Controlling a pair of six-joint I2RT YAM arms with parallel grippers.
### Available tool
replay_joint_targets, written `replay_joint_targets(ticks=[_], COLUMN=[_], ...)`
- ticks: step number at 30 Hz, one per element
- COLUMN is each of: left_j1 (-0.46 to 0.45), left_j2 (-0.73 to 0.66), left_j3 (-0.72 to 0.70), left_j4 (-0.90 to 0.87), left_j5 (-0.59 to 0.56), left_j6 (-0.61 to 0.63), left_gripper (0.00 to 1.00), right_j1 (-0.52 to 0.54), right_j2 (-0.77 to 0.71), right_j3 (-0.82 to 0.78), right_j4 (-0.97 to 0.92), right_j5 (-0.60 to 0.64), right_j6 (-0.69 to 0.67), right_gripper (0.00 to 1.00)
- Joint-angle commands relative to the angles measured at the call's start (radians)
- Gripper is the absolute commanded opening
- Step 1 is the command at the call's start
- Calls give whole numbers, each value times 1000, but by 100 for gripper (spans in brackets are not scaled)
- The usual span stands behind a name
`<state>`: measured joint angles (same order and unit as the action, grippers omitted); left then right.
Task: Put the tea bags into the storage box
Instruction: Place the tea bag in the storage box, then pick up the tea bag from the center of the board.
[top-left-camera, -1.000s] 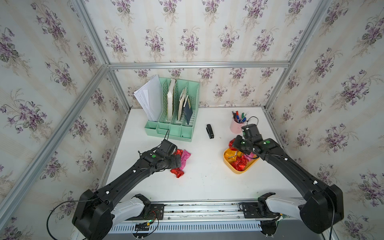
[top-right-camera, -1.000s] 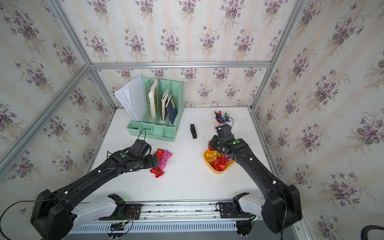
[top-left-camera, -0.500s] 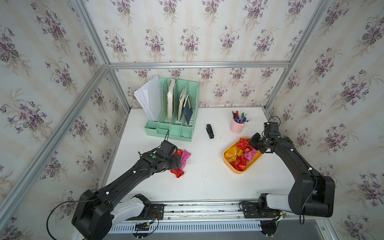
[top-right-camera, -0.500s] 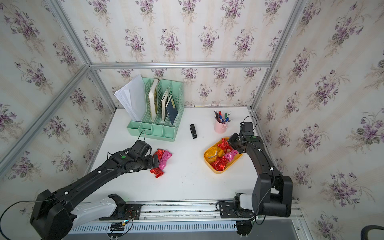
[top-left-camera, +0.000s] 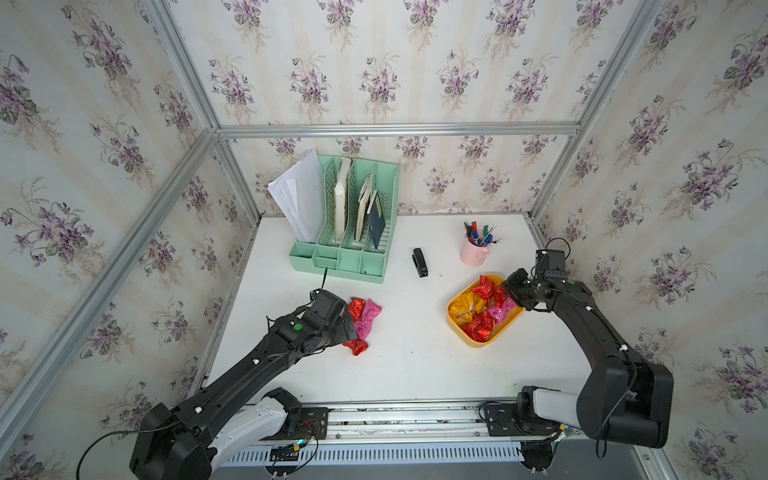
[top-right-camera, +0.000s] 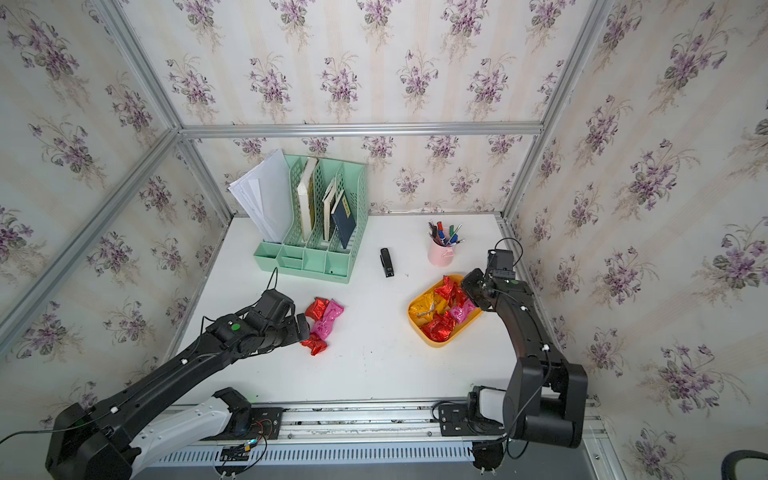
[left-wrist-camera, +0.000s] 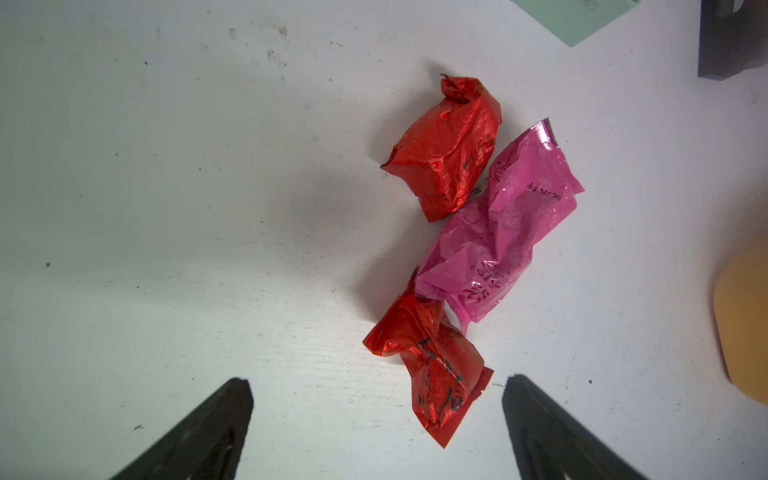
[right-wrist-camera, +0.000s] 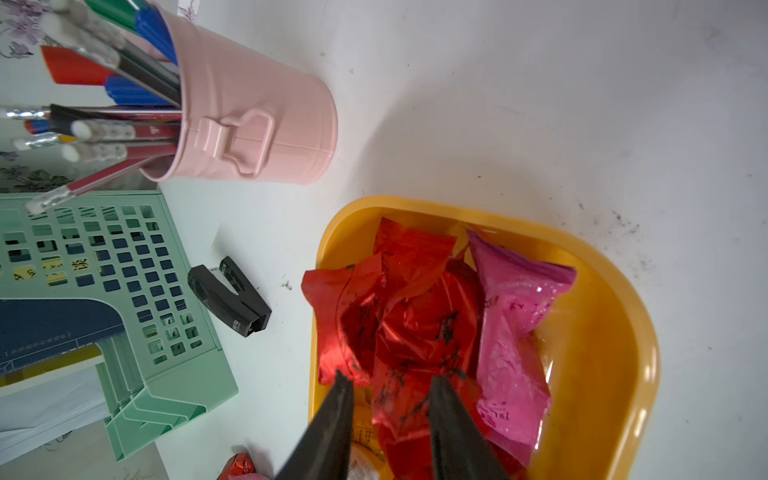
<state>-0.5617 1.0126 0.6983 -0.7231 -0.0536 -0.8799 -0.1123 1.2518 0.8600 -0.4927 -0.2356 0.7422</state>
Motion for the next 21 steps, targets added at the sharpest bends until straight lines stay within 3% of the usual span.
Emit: replay_joint_targets(ticks=[1,5,8,15,21], left_j1=[3,6,13,35,49], left_j2=[19,69,111,199,190], left_j3=[20,59,89,119,104], left_j4=[3,16,19,52,32], left_j5=[-24,-14,-7,71,77], left_j6=[41,103,139,190,211], left_gripper=[99,99,99,99,99], right_j1=[0,13,95,387,722], right_j2=[-86,-216,-293,-395,-385], right_j3=[-24,-72,-113,-217,-319], right_j4=[-19,-13,8,54,196], right_j5=[27,-17,-54,26,162], right_j6=[17,22,41,144,319], right_gripper=[51,58,59,60,62])
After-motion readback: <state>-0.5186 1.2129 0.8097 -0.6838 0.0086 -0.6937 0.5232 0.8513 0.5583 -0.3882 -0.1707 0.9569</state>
